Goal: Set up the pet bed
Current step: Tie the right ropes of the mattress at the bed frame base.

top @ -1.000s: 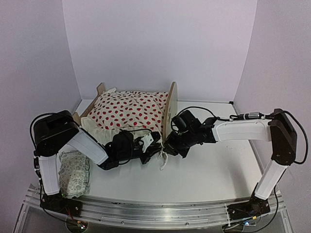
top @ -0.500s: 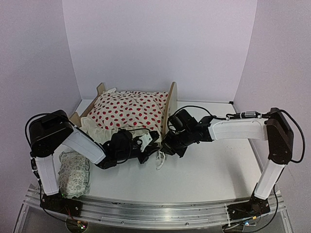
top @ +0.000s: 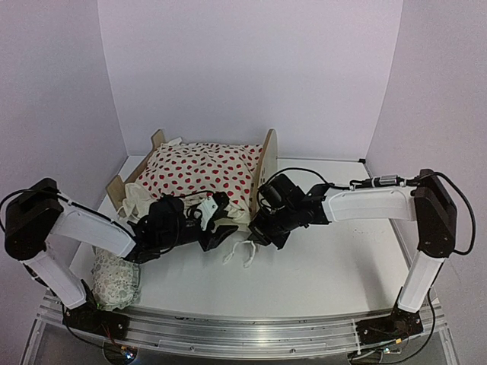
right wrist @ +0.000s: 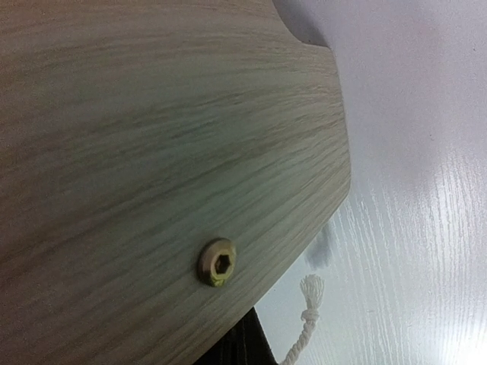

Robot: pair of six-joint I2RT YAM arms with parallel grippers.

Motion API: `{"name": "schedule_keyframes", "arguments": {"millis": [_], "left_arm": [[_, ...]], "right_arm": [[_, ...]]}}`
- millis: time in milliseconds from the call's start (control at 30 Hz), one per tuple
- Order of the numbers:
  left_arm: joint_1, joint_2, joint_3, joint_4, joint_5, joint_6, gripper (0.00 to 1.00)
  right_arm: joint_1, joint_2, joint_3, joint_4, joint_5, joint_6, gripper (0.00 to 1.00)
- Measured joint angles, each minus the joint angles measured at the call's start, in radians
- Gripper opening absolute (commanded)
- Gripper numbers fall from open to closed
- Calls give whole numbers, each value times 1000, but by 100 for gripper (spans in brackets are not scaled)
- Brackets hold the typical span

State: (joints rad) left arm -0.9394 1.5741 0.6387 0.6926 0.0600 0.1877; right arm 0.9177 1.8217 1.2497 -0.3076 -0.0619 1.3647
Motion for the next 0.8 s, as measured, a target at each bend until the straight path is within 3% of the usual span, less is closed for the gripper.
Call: {"name": "schedule_keyframes", "arguments": {"millis": [267, 433, 633, 800], "left_arm": [[6, -229, 0, -251, -28, -331, 54], [89, -272, -6, -377, 134, -601, 44], [211, -194, -20, -373, 366, -867, 39], [261, -42, 6, -392, 471, -1020, 46]], "right_arm": [[4, 0, -31, 27, 30, -2, 0], [4, 2, -54, 70, 33, -3, 0], [4, 2, -65, 87, 33, -41, 0], [4, 2, -85, 111, 35, -133, 0]]}}
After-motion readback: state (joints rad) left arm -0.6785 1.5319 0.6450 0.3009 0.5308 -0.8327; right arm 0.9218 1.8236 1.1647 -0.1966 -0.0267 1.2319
